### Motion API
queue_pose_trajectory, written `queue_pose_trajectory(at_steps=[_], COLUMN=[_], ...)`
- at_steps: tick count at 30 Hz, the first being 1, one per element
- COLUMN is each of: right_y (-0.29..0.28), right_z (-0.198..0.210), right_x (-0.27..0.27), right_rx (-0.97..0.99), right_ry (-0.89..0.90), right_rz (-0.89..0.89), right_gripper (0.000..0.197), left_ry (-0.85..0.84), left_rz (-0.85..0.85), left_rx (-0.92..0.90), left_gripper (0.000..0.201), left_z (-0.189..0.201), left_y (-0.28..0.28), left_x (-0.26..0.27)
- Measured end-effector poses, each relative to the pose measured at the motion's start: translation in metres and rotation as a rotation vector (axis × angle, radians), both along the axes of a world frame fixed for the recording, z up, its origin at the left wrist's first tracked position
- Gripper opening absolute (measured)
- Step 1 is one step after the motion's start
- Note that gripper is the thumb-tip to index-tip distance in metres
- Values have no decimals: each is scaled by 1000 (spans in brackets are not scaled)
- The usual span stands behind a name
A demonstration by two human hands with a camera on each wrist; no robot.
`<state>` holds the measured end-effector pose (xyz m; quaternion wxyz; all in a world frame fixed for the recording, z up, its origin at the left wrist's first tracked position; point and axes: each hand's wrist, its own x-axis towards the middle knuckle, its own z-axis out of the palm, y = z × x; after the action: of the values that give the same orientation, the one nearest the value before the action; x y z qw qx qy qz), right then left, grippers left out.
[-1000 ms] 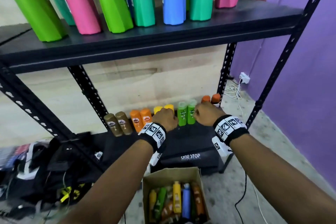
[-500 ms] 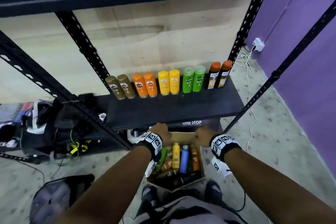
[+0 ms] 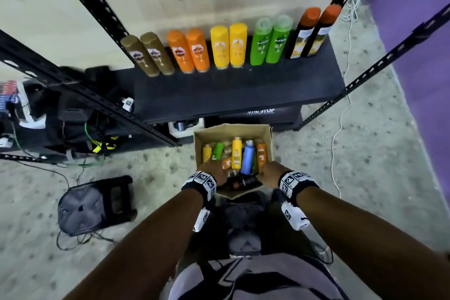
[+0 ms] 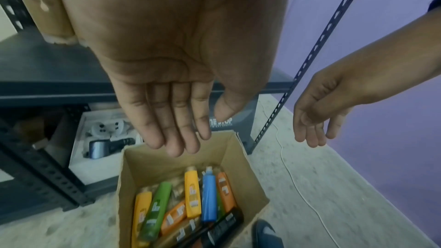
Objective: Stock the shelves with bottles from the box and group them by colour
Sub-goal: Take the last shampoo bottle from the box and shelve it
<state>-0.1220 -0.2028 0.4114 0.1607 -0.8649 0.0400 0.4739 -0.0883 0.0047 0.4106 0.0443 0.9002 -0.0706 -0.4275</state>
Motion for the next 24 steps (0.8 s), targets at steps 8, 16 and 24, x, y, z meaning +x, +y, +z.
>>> queue_pose_trajectory(at_steps=[8, 16, 24], right_y=[-4, -13, -17], right_z=[-57, -135, -246], right_x=[-13, 15, 55], right_rx=[7, 14, 26], right_ry=[96, 121, 122], right_rz=[13, -2, -19], right_gripper=[37, 34, 27], left_ry=[134, 159, 169], left_rz=[76, 146, 109], left_rx=[20, 15, 12], left_gripper=[41, 42, 50], left_z=[-64, -148, -262], left_y=[4, 0, -23], left_x=[-21, -15, 24])
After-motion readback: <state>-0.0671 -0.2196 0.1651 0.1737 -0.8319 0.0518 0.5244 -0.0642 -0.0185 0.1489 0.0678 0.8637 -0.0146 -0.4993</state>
